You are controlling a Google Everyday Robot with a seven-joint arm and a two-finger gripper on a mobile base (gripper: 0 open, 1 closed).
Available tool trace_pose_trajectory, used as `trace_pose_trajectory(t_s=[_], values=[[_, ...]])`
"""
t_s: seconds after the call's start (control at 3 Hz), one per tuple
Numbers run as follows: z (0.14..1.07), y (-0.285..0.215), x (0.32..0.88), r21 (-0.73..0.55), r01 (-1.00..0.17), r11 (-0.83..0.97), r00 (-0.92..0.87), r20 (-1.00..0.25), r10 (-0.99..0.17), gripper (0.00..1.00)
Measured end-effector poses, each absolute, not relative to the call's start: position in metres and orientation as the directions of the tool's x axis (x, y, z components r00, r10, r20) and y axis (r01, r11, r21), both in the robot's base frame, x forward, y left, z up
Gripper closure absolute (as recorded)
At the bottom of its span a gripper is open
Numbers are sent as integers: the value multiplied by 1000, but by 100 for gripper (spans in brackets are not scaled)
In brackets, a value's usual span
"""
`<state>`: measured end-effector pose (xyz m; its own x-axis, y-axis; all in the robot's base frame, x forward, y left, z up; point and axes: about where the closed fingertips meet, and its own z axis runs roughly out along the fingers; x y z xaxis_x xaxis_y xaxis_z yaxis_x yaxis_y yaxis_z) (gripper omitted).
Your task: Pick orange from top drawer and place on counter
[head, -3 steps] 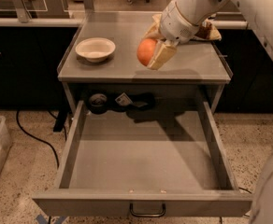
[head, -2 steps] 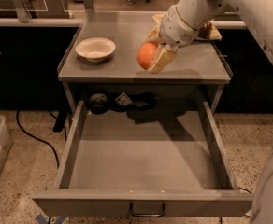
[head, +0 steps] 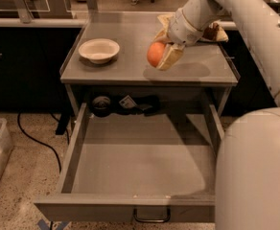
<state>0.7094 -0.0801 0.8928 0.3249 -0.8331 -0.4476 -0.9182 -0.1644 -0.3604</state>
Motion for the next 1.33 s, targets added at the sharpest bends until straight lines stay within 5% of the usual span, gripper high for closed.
trace_pose_trajectory(t_s=[0.67,1.33], values=[[868,-84,773,-375,-912,-169,329,-420,-845,100],[854,-79,773,-336,-929,-156,301,-436,-848,100]])
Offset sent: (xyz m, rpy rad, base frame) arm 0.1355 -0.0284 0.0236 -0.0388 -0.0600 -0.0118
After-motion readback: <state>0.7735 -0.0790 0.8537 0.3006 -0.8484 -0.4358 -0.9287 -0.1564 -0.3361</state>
